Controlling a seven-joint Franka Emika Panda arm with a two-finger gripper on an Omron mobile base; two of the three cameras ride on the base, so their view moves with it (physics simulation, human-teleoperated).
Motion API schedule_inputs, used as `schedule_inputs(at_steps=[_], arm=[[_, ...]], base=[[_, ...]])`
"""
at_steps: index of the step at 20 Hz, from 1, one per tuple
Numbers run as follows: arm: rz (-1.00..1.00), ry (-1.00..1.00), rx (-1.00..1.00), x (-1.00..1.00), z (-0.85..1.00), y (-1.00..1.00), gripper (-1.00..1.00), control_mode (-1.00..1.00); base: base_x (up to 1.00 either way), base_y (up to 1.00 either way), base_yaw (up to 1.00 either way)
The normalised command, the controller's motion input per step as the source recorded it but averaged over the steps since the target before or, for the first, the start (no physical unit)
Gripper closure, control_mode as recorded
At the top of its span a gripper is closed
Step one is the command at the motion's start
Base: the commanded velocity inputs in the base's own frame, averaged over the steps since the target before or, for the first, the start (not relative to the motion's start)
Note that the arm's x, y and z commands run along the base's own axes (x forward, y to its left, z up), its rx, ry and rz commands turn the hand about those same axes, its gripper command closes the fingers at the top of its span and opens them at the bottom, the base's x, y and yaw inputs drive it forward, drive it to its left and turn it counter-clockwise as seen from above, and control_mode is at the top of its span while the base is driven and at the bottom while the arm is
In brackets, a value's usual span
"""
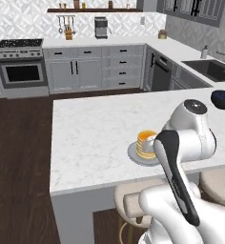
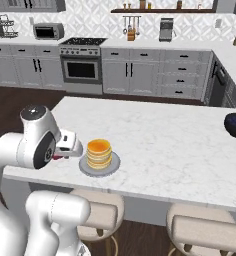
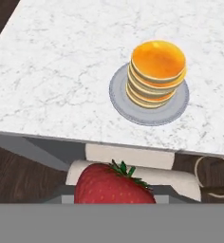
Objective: Take the strawberry from the fridge and place it on top of the pancake, located on the dining counter.
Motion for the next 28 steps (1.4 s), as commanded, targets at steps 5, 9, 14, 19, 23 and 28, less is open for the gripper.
schedule_inputs(at_steps=[5,9,14,19,23,28], arm=[[-0.01,0.21,0.01,1.00,-0.23,-0.15,1.00,-1.00],[-0.20,0.12,-0.08,0.40,-0.43,0.04,1.00,-1.00],[-0.07,0.15,0.00,0.82,-0.06,-0.11,1.00,-1.00],[0.02,0.03,0.06,0.62,-0.15,-0.45,1.00,-1.00],[0.01,0.04,0.00,0.42,-0.22,-0.25,1.00,-1.00],[0.00,0.07,0.00,0.41,-0.37,0.01,1.00,-1.00]], base=[[0.00,0.00,0.00],[0.00,0.00,0.00],[0.00,0.00,0.00],[0.00,0.00,0.00],[0.00,0.00,0.00],[0.00,0.00,0.00]])
